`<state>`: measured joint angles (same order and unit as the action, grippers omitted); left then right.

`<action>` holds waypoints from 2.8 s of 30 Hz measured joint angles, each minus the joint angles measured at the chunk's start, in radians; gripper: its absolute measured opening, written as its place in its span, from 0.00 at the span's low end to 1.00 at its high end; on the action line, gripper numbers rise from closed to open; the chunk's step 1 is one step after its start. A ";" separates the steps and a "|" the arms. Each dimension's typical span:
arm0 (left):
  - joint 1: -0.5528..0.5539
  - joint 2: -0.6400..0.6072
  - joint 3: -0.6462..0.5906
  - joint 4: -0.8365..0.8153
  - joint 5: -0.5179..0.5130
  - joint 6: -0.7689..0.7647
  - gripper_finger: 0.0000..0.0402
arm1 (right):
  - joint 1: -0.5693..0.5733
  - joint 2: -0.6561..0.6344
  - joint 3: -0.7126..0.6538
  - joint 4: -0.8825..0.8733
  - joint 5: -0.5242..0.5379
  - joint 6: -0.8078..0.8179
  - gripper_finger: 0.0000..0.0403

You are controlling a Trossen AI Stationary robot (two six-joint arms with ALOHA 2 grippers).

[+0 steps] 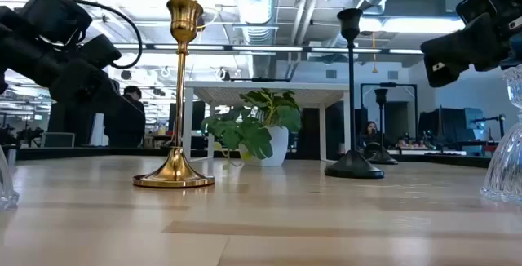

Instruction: Pick & Place candle stick holders

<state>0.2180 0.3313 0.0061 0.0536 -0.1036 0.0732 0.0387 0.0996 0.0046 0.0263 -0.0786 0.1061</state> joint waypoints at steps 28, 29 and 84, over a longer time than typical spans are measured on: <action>0.000 0.000 0.000 0.000 0.000 0.000 0.04 | 0.000 0.000 0.000 0.000 0.000 0.000 0.00; 0.000 0.000 0.000 0.000 0.000 0.000 0.04 | 0.000 0.000 0.000 0.000 0.000 0.000 0.00; 0.000 0.000 0.000 0.037 0.000 -0.010 0.04 | 0.000 0.000 0.034 -0.079 -0.002 0.113 0.00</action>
<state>0.2180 0.3309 0.0061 0.0910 -0.1036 0.0631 0.0387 0.0998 0.0383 -0.0528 -0.0811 0.2192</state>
